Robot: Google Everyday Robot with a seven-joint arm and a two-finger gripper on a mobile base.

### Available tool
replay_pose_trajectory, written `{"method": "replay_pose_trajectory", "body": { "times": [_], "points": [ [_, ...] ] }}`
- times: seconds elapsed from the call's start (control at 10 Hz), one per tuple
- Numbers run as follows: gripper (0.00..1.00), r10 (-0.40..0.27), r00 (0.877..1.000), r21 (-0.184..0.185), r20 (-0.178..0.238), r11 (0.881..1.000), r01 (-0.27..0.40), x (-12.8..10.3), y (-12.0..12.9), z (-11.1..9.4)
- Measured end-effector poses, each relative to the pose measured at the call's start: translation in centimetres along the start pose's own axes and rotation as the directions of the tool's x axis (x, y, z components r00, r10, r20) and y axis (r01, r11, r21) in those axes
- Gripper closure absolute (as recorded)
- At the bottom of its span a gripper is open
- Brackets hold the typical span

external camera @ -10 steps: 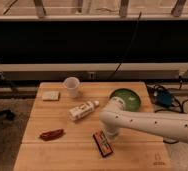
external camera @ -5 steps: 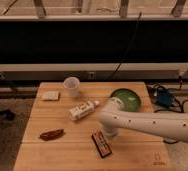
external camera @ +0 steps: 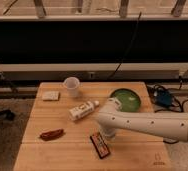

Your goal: Push the eraser across the table

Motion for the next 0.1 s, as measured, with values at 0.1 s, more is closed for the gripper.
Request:
{"method": "replay_pose_trajectory", "body": {
  "times": [0.1],
  "points": [
    [0.83,-0.003,1.000,0.000,0.000,1.000,0.003,-0.14,-0.03,0.01]
  ]
}}
